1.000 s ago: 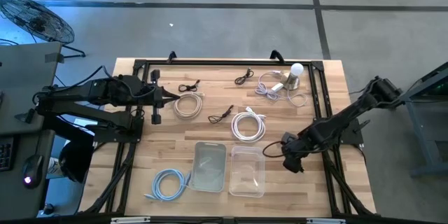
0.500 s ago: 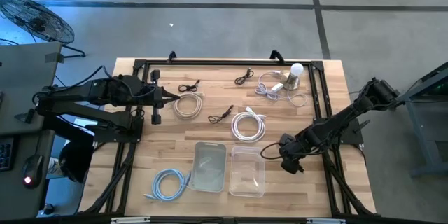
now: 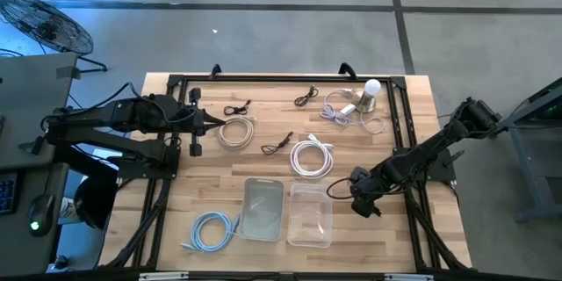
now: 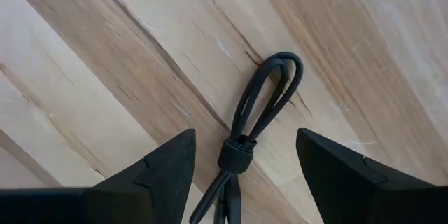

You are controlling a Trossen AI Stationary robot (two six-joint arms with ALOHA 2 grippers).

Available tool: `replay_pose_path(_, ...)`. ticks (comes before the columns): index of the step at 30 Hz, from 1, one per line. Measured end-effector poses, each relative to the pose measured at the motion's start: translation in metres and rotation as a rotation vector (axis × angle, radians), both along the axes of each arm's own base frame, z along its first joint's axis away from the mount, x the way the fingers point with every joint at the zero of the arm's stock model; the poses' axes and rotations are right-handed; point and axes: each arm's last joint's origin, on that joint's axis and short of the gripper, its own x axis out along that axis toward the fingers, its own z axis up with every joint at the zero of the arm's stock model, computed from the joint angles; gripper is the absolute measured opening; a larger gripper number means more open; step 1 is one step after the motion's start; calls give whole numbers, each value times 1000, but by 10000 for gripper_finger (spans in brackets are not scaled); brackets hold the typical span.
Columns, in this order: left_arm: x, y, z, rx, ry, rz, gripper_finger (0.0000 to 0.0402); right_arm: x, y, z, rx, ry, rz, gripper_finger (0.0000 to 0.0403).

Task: Pick & Place USB Port
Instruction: Put the black USB cable into the gray bin

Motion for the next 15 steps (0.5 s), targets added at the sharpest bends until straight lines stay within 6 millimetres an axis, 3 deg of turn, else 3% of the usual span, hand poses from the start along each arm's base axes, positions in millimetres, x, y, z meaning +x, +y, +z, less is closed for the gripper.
replay_pose_path(15,0,0,0,0,-1,0,1,0,0,0,3,5,-28,231)
